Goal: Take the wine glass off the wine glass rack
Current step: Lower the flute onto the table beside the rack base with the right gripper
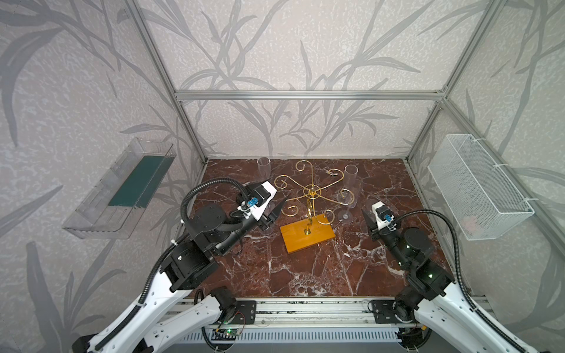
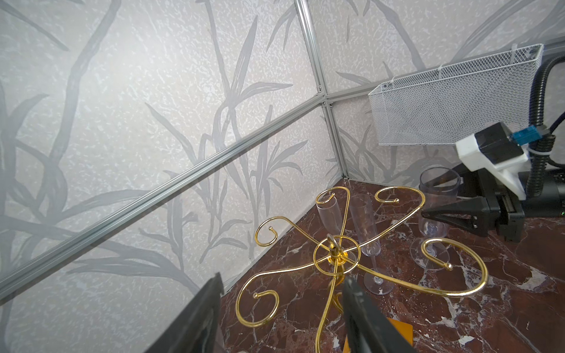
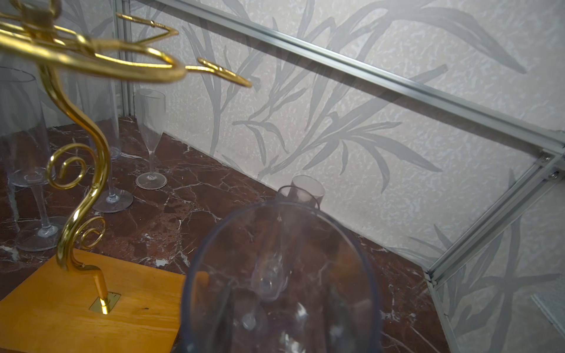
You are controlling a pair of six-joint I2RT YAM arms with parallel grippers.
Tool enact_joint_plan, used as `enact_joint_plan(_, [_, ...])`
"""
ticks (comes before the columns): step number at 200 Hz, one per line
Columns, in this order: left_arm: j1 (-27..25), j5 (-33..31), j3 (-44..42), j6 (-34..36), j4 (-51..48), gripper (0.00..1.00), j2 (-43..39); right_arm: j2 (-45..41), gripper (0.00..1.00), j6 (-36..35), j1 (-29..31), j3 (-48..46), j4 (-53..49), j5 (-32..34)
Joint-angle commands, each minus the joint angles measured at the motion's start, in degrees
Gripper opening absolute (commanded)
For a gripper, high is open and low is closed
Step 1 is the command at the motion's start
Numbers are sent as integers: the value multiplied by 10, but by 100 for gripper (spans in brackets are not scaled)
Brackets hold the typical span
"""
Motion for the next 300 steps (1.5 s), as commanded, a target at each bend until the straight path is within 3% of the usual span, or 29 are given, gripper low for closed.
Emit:
enact_joint_plan(1, [-2,-7,-7,-6,-5,64,-7,-4,25,53,-2,-23,92,-6])
enact_joint_plan(113, [-2,-13,-17,-12,-1,64,-3,97,24,151,-2,-73,175,-43])
enact_joint_plan(210, [-2,-13,-18,-14,-4,64,-4,138,25,164,-2,-84,204,-41])
enact_joint_plan(232, [-2,-14,-18,-14,-3,64,-3,141,30,167,-2,-83,204,-41])
enact_joint_plan(280, [-2,-17,-19,-11,-3,64,-3,138,60,167,-1,-77,190,-40])
enact_joint_plan(300, [-2,-19,-19,-8,-3,64,-4,130,66,167,-2,-74,185,-44])
